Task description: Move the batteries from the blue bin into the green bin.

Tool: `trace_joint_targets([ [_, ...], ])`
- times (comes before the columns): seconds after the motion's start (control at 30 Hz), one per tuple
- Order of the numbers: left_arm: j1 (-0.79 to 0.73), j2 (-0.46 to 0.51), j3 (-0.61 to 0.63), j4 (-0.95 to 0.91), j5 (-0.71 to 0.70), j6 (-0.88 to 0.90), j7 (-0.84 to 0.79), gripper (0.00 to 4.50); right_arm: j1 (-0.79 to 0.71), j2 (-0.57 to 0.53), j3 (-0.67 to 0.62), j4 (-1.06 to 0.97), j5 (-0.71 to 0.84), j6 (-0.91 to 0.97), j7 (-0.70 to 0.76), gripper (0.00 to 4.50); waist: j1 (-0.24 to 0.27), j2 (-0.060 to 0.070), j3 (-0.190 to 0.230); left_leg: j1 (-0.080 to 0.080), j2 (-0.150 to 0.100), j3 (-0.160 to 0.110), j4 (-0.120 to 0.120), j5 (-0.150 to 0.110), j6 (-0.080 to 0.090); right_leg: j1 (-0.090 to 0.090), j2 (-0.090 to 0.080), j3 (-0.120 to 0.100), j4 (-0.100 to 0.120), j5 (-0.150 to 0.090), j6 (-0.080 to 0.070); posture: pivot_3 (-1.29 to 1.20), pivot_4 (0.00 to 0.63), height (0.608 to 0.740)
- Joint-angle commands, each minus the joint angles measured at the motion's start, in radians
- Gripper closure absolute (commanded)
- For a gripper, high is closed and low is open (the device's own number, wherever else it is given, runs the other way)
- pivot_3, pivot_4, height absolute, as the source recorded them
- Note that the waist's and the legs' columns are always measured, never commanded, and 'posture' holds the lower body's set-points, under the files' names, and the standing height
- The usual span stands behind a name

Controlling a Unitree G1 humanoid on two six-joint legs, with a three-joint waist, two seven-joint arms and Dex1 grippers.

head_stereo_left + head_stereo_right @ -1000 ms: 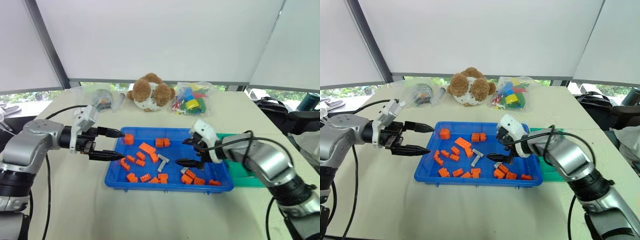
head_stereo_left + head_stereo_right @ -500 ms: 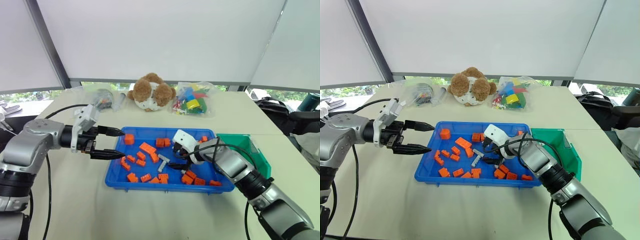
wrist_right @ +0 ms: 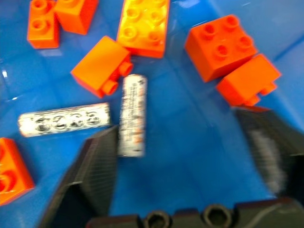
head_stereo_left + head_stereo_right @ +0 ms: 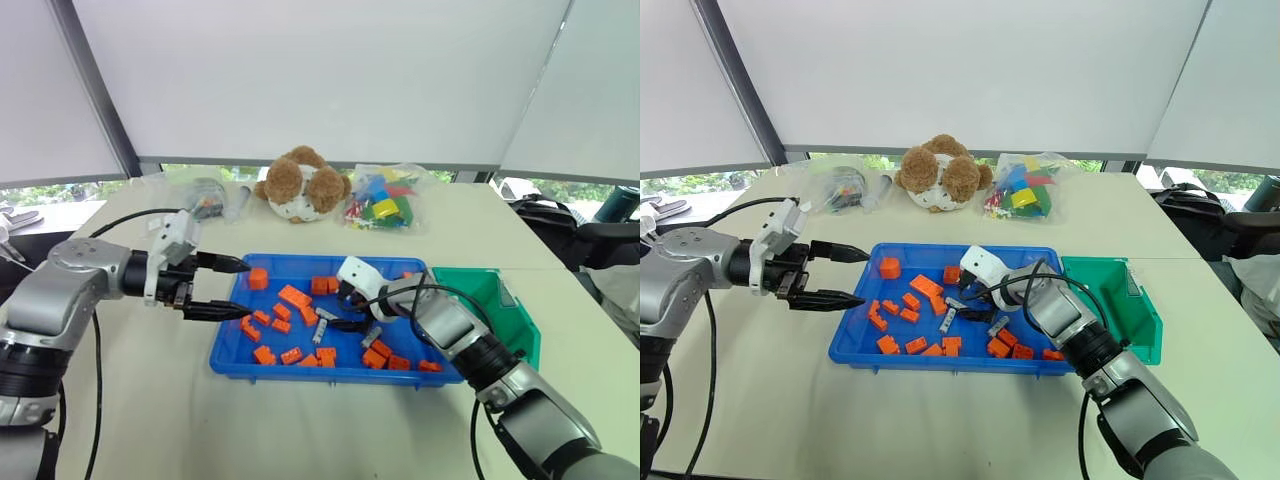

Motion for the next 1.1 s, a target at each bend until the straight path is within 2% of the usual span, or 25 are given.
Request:
trace_joint_targets([
  [0.03,-0.002,0.006,0.022,-0.023,0.002,-0.013,0.011,0.0,-0.001,0.006,-0.013,-0.008,-0.011,0.021,0.021,2.41,0.0,0.0,0.0,0.0,0.0,0.0,0.0,0.0,0.0,0.0,0.0,0.0,0.0,0.0,0.0,0.0,0.15,0.733],
  [0.13,-0.001,0.004,0.021,-0.023,0.004,-0.017,0.017,0.0,0.005,0.004,-0.014,-0.036,-0.008,0.043,0.036,4.06,0.001,0.0,0.0,0.0,0.0,0.0,0.0,0.0,0.0,0.0,0.0,0.0,0.0,0.0,0.0,0.0,0.15,0.733],
  [0.17,-0.001,0.002,0.02,-0.023,0.004,-0.018,0.019,0.0,0.004,-0.003,-0.017,-0.056,-0.013,0.053,0.035,4.45,0.001,0.0,0.0,0.0,0.0,0.0,0.0,0.0,0.0,0.0,0.0,0.0,0.0,0.0,0.0,0.0,0.15,0.733],
  [0.3,0.0,-0.002,0.017,-0.026,0.003,-0.018,0.024,0.0,-0.016,-0.05,-0.086,-0.188,-0.005,0.149,0.024,4.49,0.001,0.0,0.0,0.0,0.0,0.0,0.0,0.0,0.0,0.0,0.0,0.0,0.0,0.0,0.0,0.0,0.15,0.733],
  [0.53,-0.006,-0.021,0.003,-0.015,0.006,-0.023,0.02,0.0,-0.005,-0.266,-0.467,-0.52,0.106,0.468,0.002,4.49,0.01,0.0,0.0,-0.001,0.0,0.0,0.0,0.0,0.0,0.0,-0.001,0.0,-0.001,0.0,0.0,0.0,0.15,0.733],
  [0.7,-0.025,-0.037,-0.014,0.016,0.021,-0.039,0.001,0.0,0.184,-0.502,-0.6,-0.626,0.106,0.547,0.008,4.49,0.007,0.0,0.0,0.0,0.0,0.0,-0.001,0.0,0.0,0.001,0.0,0.0,-0.002,0.0,0.0,0.0,0.15,0.733],
  [0.83,-0.048,-0.058,-0.029,0.045,0.033,-0.054,-0.011,0.0,0.359,-0.593,-0.675,-0.646,0.125,0.547,0.015,4.49,0.001,0.0,0.0,0.0,-0.001,0.001,-0.001,0.0,0.001,0.001,0.0,0.001,-0.002,0.0,0.0,0.0,0.15,0.733],
  [0.93,-0.059,-0.071,-0.042,0.068,0.047,-0.074,-0.02,0.0,0.502,-0.61,-0.697,-0.643,0.132,0.507,0.008,4.49,0.002,0.0,0.0,0.0,-0.001,0.0,-0.001,0.0,0.001,0.001,0.0,0.001,-0.001,0.0,0.0,0.0,0.15,0.733],
  [1.1,-0.062,-0.075,-0.041,0.078,0.056,-0.083,-0.033,0.0,0.529,-0.588,-0.723,-0.613,0.177,0.487,-0.008,1.96,0.001,0.001,0.0,0.001,-0.001,0.001,0.0,0.0,0.001,0.0,0.0,0.002,-0.001,0.0,0.0,0.0,0.15,0.733],
])
